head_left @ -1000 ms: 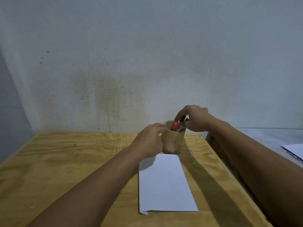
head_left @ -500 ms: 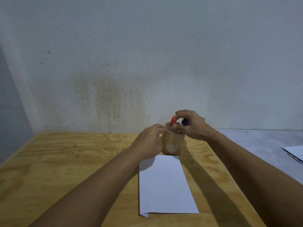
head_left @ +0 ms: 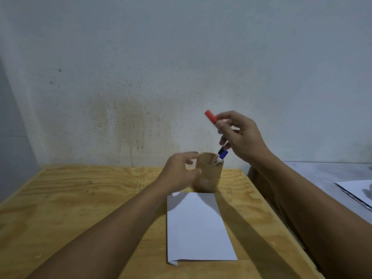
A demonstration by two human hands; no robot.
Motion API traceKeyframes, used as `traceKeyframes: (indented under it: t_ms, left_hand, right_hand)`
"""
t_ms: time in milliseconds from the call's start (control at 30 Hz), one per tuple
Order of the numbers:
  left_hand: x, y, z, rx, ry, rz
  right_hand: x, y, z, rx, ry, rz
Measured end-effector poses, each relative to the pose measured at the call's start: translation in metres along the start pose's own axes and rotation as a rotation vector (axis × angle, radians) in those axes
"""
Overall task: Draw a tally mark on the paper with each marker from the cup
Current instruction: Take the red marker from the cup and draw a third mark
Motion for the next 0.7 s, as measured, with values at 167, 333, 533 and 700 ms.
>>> traceKeyframes:
  t_ms: [167, 333, 533, 700]
  left_hand:
    - [-0.012, 0.027, 0.026, -0.706, 0.127, -0.159]
    - [-0.018, 0.039, 0.01, -0.647, 0.183, -0.032]
    - [-0.017, 0.073, -0.042, -0.397, 0.326, 0.136]
    - [-0.027, 0.077, -0.091, 0.189, 0.368, 0.281]
  right_hand:
    - [-0.025, -0.024, -0.001, 0.074, -0.15, -0.17]
    - [-0.038, -0.045, -0.004, 0.05, -0.164, -0.229]
    - [-0.056, -0.064, -0.007, -0.177, -0.072, -0.285]
    - [-0.074, -0.082, 0.004, 0.518, -0.448, -0.208]
Point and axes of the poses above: each hand's wrist, its own x-axis towards the middle knuckle, its own y-axis out of the back of the hand, z = x × y, the point moved 6 cm from there along x, towards the middle knuckle, and after that the axes turned 14 degrees about y, right-handed, at the moved point
